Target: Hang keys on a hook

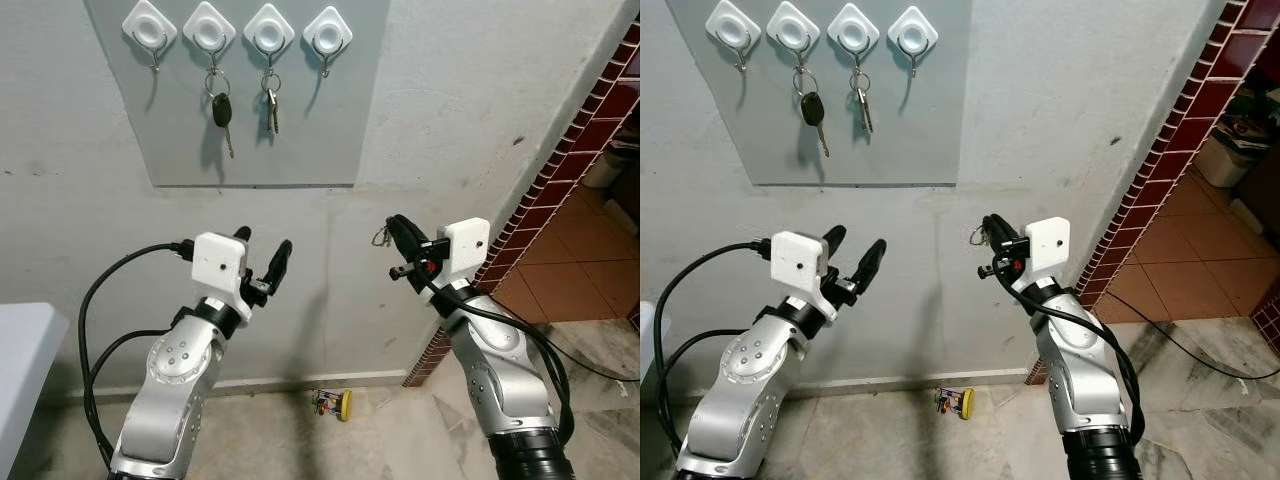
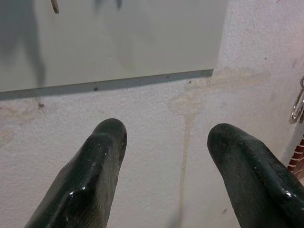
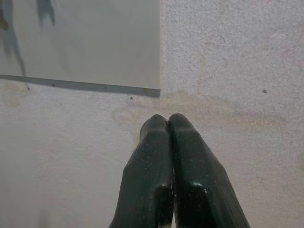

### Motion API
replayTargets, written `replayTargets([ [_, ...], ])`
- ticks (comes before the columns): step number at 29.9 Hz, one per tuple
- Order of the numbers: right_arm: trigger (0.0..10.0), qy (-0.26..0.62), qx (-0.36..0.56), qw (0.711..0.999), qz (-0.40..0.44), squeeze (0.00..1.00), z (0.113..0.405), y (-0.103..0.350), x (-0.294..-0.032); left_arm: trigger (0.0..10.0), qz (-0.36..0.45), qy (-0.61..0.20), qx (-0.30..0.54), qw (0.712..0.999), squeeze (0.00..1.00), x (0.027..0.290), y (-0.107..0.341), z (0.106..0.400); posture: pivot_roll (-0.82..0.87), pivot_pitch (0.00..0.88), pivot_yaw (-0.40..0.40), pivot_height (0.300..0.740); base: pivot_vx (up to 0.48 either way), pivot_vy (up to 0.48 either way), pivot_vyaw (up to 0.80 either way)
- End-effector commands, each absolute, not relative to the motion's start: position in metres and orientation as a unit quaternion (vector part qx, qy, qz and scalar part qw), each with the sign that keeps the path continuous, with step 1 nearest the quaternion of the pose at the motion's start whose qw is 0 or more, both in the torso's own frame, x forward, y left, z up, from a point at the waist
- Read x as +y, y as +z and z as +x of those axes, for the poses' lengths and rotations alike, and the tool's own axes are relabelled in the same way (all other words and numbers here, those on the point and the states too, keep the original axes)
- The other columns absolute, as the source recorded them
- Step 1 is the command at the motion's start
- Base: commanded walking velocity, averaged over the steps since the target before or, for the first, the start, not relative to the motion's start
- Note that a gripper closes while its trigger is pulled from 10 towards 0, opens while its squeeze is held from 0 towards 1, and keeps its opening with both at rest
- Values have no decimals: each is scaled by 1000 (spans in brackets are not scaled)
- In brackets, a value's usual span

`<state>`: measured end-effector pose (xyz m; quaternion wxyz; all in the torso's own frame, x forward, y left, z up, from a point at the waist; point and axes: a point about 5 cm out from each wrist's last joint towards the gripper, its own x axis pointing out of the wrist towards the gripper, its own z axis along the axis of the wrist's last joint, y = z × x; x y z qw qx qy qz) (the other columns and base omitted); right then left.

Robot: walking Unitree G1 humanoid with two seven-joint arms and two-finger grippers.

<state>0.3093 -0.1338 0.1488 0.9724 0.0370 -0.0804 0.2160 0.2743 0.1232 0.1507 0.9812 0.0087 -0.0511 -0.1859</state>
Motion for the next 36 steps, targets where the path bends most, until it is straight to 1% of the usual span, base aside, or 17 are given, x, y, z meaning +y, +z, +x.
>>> replayTargets([
  [1,10000,228,-89,969,37,0,309,155,-134,10000,15,-193,-66,979,0,123,158,274,-99,70,-21,740,0,0,0],
  [7,10000,244,-98,964,39,0,311,161,-131,10000,17,-191,-85,978,0,126,168,277,-99,70,-21,740,0,0,0],
  [11,10000,297,-145,943,47,0,320,192,-113,10000,2,-203,-153,967,0,127,208,285,-95,67,-25,740,0,0,0],
  [18,10000,315,-180,930,53,0,327,214,-104,10000,23,-230,-165,959,0,117,210,279,-91,60,-26,740,0,0,0],
  [20,10000,321,-191,926,56,0,329,220,-102,10000,18,-235,-172,957,0,115,214,278,-88,59,-29,740,0,0,0],
  [23,10000,324,-195,924,58,0,330,223,-101,10000,17,-235,-174,956,0,114,216,279,-88,59,-29,740,0,0,0],
  [25,10000,338,-214,914,64,0,333,236,-95,10000,22,-237,-186,953,0,115,223,279,-83,57,-32,740,0,0,0],
  [32,10000,361,-244,896,80,0,338,259,-88,10000,21,-241,-195,950,0,115,229,279,-76,50,-36,740,0,0,0],
  [36,10000,365,-251,893,84,0,340,264,-86,10000,22,-241,-196,950,0,116,230,278,-71,47,-38,740,0,0,0],
])
